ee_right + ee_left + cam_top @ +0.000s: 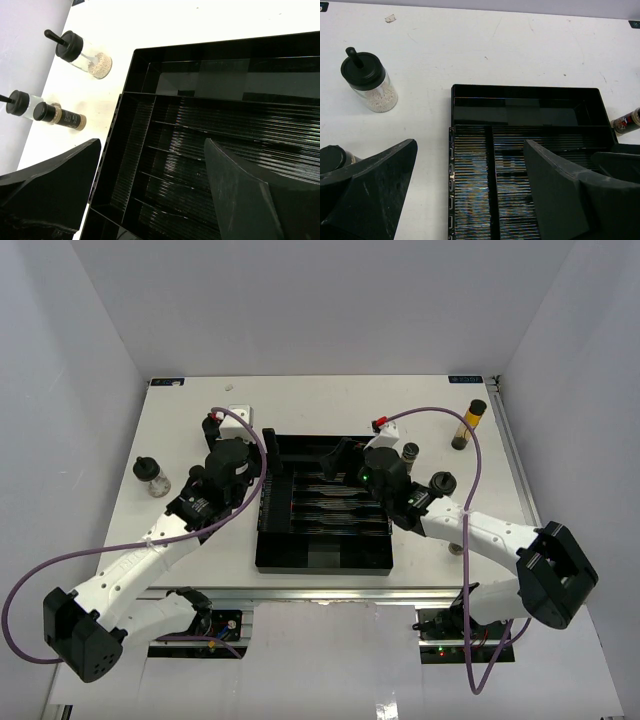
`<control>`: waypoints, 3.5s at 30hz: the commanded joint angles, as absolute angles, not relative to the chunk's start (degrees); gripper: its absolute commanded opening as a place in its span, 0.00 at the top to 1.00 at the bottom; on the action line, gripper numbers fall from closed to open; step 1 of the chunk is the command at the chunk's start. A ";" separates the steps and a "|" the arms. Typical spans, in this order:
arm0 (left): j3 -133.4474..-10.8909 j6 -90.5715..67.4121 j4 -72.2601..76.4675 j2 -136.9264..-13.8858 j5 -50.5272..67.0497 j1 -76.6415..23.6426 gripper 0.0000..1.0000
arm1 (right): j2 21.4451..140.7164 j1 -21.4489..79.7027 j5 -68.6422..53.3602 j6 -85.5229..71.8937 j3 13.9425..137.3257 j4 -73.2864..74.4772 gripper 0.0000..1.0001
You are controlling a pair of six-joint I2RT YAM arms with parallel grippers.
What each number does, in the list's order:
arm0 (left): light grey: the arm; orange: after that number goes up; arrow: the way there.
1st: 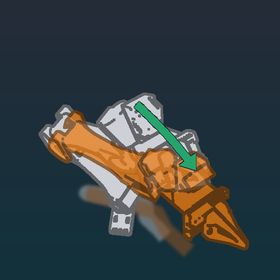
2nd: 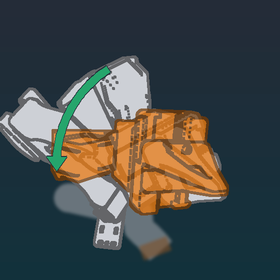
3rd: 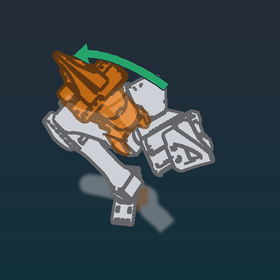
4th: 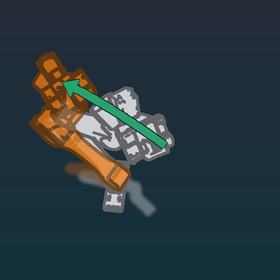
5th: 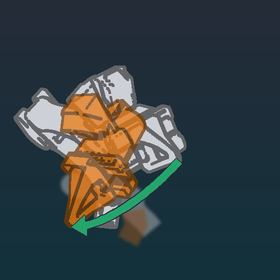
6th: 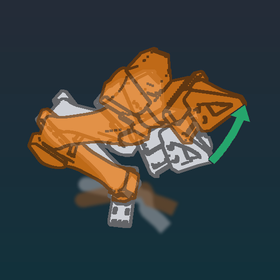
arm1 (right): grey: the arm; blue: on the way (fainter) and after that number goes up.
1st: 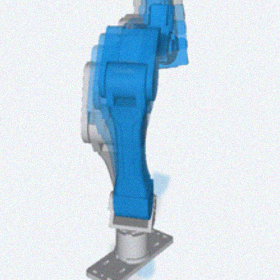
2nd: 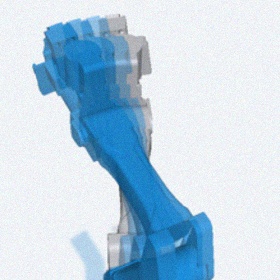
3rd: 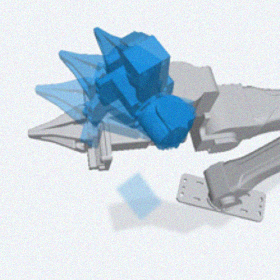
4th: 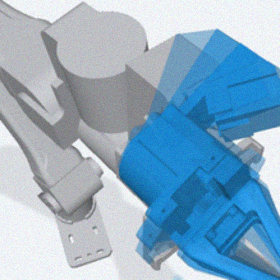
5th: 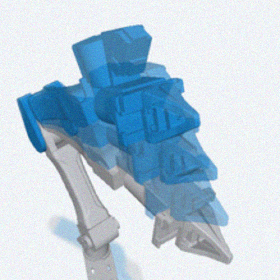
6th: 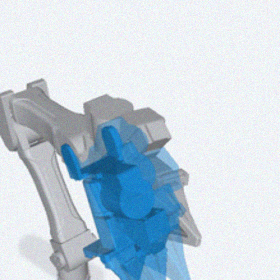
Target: Organize the condiment bottles
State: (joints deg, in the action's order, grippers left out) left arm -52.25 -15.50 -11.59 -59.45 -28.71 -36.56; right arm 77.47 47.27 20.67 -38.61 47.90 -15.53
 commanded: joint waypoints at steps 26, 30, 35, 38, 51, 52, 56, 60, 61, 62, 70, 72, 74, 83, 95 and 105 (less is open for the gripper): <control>-79.80 -21.19 -23.29 -85.79 -19.70 -12.46 0.04 | 77.61 47.46 6.94 -29.88 47.55 -26.98 0.10; -79.81 -22.46 -23.72 -88.93 -20.12 -10.09 0.04 | 77.02 47.46 6.68 -29.79 46.87 -27.40 0.10; -78.96 -23.97 -22.57 -93.33 -16.56 -6.82 0.06 | 75.97 47.52 5.88 -29.12 45.14 -30.32 0.10; -78.83 -23.75 -21.15 -95.26 -15.42 -5.75 0.06 | 76.19 47.47 5.55 -28.93 45.25 -30.50 0.10; -85.63 -22.90 -21.60 -107.03 -12.80 -2.71 0.10 | 76.81 47.46 4.65 -28.47 45.69 -30.95 0.10; -85.72 -22.78 -21.54 -107.23 -12.94 -2.69 0.10 | 76.78 47.46 4.62 -28.44 45.66 -30.98 0.10; -86.04 -22.37 -21.38 -108.34 -13.97 -2.64 0.11 | 76.44 47.48 4.55 -28.30 45.46 -31.09 0.10; -86.60 -21.76 -21.53 -109.10 -14.73 -2.64 0.12 | 76.52 47.46 4.41 -28.30 45.50 -31.30 0.10; -86.74 -21.66 -21.56 -109.19 -14.82 -2.64 0.13 | 76.63 47.46 4.34 -28.25 45.58 -31.29 0.10; -86.86 -21.58 -21.60 -109.23 -14.90 -2.64 0.14 | 76.75 47.46 4.26 -28.17 45.66 -31.29 0.10; -86.26 -20.92 -21.58 -108.65 -14.33 -2.64 0.62 | 76.82 47.53 4.13 -28.21 45.55 -31.29 0.10; -85.94 -20.92 -21.76 -108.29 -13.91 -2.64 0.77 | 76.75 47.48 4.20 -28.28 45.53 -31.29 0.10; -85.77 -20.92 -22.15 -107.98 -13.43 -2.64 0.91 | 76.73 47.47 4.30 -28.30 45.52 -31.29 0.10; -84.72 -21.53 -24.49 -98.71 -12.30 -2.76 1.00 | 76.60 47.46 4.38 -28.34 45.32 -31.36 0.10; -88.79 -18.70 -30.77 -92.75 -4.78 -11.94 1.00 | 75.49 47.55 5.84 -28.84 44.18 -31.91 0.09; -92.21 -18.58 -30.60 -97.05 -6.21 -21.33 1.00 | 68.85 47.55 14.74 -31.45 37.05 -35.74 0.09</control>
